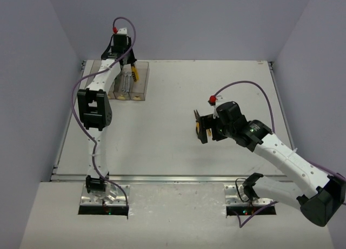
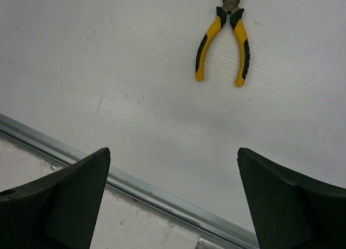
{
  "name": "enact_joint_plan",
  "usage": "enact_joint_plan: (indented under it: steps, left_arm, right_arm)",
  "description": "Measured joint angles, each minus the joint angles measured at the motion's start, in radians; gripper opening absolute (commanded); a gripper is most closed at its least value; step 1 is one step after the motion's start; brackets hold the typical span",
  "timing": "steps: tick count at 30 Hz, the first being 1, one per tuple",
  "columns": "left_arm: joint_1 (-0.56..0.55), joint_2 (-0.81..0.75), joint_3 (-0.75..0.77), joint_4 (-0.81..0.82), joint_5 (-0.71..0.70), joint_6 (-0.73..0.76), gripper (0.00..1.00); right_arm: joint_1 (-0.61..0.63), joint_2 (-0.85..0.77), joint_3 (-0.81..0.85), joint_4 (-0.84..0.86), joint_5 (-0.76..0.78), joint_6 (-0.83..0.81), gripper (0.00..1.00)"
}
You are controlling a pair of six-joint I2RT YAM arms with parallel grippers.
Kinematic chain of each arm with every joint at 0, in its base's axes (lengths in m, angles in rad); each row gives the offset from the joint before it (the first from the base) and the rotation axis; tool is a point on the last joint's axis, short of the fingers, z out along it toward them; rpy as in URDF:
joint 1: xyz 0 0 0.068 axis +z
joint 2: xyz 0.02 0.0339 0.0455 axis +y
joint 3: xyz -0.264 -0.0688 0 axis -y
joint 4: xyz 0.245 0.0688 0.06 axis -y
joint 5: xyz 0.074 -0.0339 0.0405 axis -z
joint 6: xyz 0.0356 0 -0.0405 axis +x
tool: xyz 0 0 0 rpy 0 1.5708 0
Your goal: Sort the tools into containers
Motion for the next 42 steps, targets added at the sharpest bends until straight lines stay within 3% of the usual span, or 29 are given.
enact_joint_plan:
  steps: [6,7,8,10,11,13,19,21,22,23,25,29,32,35,39,42]
  left_arm:
    - [-0.012,0.055,0.036,-0.032,0.025,0.069,0.04]
    - [-0.012,0.062,0.041,-0.031,0.03,0.072,0.12]
    - [-0.012,0.071,0.045,-0.03,0.037,0.074,0.3]
    - [-0.017,0.086,0.047,-0.029,0.051,0.072,0.76]
    - [-0.019,0.095,0.049,-0.03,0.054,0.07,0.86]
    - [-0.022,0.103,0.051,-0.034,0.054,0.071,0.98]
    - [-0.029,0.093,0.063,-0.055,0.052,0.052,1.0]
    - [-0.031,0.066,0.062,-0.064,0.064,0.033,1.0]
    - [-0.032,0.042,0.056,-0.067,0.075,0.023,1.0]
    - [-0.033,0.003,0.035,-0.065,0.083,0.009,1.0]
    - [-0.037,-0.12,-0.043,-0.075,0.094,-0.029,1.0]
    - [-0.068,-0.524,-0.375,0.043,0.086,-0.12,1.0]
    - [-0.142,-0.918,-0.725,0.166,0.077,-0.174,1.0]
    - [-0.234,-1.181,-0.965,0.241,0.088,-0.213,1.0]
    - [-0.251,-1.297,-1.171,0.341,0.12,-0.234,1.0]
    - [-0.25,-1.281,-1.266,0.318,0.135,-0.233,1.0]
  right_arm:
    - [0.0,0.001,-0.019,0.005,-0.028,0.0,0.99]
    - [0.0,0.003,-0.019,0.006,-0.031,0.0,0.99]
    - [0.0,0.007,-0.019,0.006,-0.032,0.0,0.99]
    - [0.0,0.023,-0.019,0.01,-0.033,0.001,0.99]
    - [0.0,0.036,-0.019,0.012,-0.032,0.001,0.99]
    - [0.0,0.071,-0.018,0.013,-0.03,0.001,0.99]
    - [-0.002,0.25,0.027,0.012,-0.017,0.01,0.98]
    - [-0.007,0.312,0.051,0.014,-0.013,0.012,0.9]
    - [-0.012,0.344,0.064,0.013,-0.012,0.013,0.79]
    - [-0.019,0.375,0.077,0.017,-0.011,0.014,0.78]
    - [-0.028,0.439,0.103,0.025,-0.007,0.015,0.65]
    - [-0.039,0.566,0.163,0.03,0.008,0.019,0.55]
    - [-0.039,0.659,0.212,0.041,0.02,0.016,0.51]
    - [-0.04,0.743,0.261,0.044,0.035,0.011,0.49]
    - [-0.05,0.825,0.32,0.043,0.043,0.0,0.45]
    - [-0.063,0.872,0.348,0.05,0.047,-0.005,0.41]
